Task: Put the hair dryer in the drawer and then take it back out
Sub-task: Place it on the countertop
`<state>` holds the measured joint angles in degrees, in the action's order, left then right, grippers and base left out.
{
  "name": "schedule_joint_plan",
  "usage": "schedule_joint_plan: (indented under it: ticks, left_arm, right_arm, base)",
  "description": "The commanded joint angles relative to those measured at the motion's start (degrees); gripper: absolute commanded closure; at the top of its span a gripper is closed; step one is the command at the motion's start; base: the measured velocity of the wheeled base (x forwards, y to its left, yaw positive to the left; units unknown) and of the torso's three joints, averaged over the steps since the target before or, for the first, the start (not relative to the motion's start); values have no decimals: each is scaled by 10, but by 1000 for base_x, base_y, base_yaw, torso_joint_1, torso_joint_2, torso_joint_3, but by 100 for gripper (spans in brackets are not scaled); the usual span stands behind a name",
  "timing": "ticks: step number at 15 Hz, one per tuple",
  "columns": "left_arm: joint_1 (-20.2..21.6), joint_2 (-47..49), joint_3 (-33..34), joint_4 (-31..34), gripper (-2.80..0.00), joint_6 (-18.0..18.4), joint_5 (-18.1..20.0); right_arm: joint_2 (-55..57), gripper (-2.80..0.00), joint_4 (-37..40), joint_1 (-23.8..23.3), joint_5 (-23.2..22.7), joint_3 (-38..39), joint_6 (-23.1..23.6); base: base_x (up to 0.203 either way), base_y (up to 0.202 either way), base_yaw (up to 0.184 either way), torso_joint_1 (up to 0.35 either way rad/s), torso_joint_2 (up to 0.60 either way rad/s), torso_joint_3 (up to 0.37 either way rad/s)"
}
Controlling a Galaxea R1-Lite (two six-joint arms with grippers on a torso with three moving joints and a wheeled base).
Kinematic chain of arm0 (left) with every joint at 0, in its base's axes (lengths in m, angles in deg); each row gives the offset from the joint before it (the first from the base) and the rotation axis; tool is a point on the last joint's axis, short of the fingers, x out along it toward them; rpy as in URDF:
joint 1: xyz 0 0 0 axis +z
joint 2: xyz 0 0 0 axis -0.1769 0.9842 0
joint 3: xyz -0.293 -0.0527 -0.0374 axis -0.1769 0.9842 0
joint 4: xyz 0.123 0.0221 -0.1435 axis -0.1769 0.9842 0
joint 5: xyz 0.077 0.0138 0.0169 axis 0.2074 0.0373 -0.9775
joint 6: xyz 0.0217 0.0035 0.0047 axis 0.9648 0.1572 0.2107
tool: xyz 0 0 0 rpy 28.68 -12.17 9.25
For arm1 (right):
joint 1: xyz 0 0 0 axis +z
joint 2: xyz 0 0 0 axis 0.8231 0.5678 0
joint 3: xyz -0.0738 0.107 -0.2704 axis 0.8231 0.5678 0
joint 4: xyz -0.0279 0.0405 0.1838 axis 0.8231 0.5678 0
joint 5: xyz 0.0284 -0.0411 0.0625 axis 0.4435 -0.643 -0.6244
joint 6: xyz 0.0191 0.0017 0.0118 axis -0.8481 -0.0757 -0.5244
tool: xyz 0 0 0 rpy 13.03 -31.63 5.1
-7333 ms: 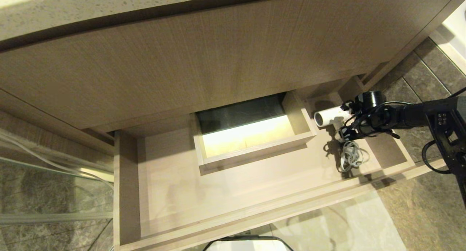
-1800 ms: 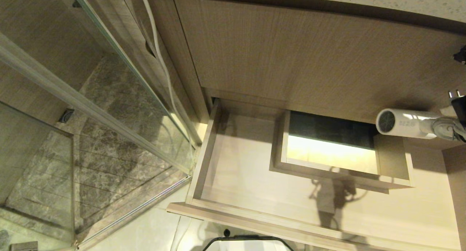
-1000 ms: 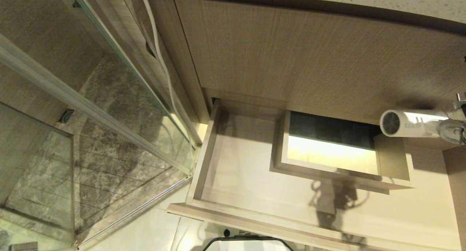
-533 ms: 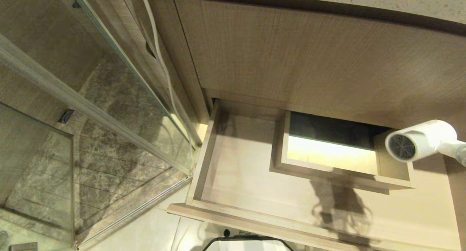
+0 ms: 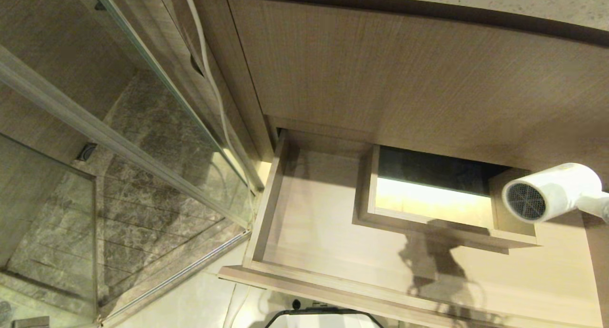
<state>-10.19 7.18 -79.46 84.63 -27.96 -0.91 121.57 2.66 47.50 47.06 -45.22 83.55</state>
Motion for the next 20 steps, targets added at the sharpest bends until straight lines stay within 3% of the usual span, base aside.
schedule_joint_plan:
  ticks: [1, 20]
  left_arm:
    - [0, 0, 0, 0, 0, 0, -1]
    - [0, 0, 0, 0, 0, 0, -1]
  right_arm:
    - [-15, 0, 7, 0, -8, -4, 3]
    - [-75, 0, 16, 0, -10, 2, -2]
  base:
    - [0, 0, 0, 0, 0, 0]
    - [0, 0, 0, 0, 0, 0]
